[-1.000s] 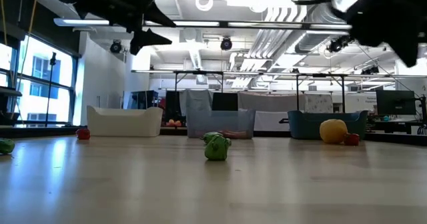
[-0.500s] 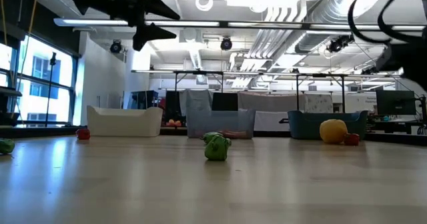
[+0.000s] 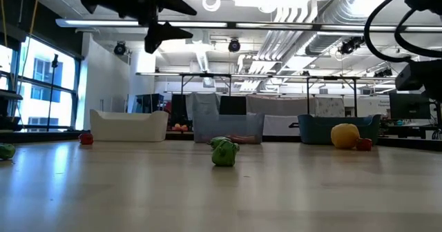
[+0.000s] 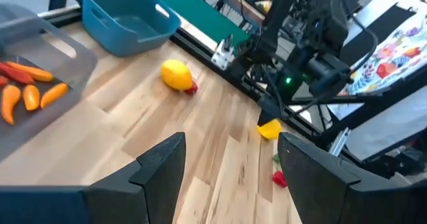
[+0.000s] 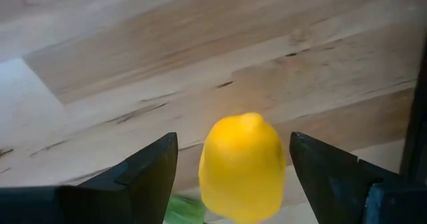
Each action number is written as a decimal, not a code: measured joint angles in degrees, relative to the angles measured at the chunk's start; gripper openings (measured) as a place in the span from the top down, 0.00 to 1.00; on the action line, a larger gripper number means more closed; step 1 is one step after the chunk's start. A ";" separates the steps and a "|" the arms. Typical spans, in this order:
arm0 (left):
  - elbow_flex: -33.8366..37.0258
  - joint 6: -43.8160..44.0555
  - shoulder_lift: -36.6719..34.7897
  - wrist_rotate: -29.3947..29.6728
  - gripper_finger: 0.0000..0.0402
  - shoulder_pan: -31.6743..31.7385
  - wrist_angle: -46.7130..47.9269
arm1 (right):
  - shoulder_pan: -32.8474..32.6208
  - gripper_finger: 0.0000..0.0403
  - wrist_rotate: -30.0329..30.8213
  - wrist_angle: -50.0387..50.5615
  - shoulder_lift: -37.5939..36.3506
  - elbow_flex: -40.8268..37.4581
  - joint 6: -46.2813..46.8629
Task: Sort produce into baskets
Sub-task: Put the bottom right yellow lemon into the white bin
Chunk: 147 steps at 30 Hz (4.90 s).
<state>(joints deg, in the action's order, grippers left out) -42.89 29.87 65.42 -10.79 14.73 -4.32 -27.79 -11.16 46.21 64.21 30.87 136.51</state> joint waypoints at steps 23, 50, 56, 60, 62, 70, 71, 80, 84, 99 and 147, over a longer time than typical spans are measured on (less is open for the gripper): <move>-0.02 0.02 7.06 2.34 0.45 -4.25 -0.62 | -0.02 0.72 -1.01 -0.24 1.46 0.00 -4.88; -0.09 -0.04 1.82 -4.24 0.45 0.82 -3.27 | -6.11 0.57 -8.27 1.86 -0.03 17.66 -26.89; -0.05 -0.09 1.82 -4.24 0.45 0.82 -3.12 | -13.61 0.36 -7.98 -1.07 3.22 22.92 -22.04; -0.04 -0.31 1.82 -4.24 0.45 0.82 -2.97 | -18.34 0.29 -4.69 -9.85 9.67 25.94 -24.79; -0.04 -1.15 1.82 -4.24 0.45 0.82 -2.94 | -20.42 0.28 -3.63 -11.39 14.48 28.78 -27.54; -0.02 -1.95 1.82 -4.18 0.45 0.82 -2.50 | -24.40 0.28 -1.74 -3.28 31.19 40.86 -28.19; -0.02 -1.99 1.82 -4.17 0.45 0.82 -2.42 | -24.60 0.28 -2.22 -3.04 32.73 41.72 -26.83; -0.02 -3.66 1.82 -4.06 0.45 0.82 -2.42 | -25.24 0.28 0.29 1.88 38.56 43.65 -27.49; -0.02 -4.55 1.84 -4.02 0.45 0.82 -2.40 | -25.24 0.28 4.35 7.76 38.89 43.65 -42.35; -0.02 -4.39 1.84 -4.02 0.45 0.82 -0.57 | -32.09 0.28 10.83 7.97 40.06 43.60 -58.34; -0.02 -1.65 1.86 -24.69 0.88 11.14 -17.45 | -19.10 0.66 36.97 6.93 29.78 44.30 -54.78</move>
<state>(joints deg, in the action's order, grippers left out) -42.92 28.22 67.29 -35.48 25.88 -21.77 -46.89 25.81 53.14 93.99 75.17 81.73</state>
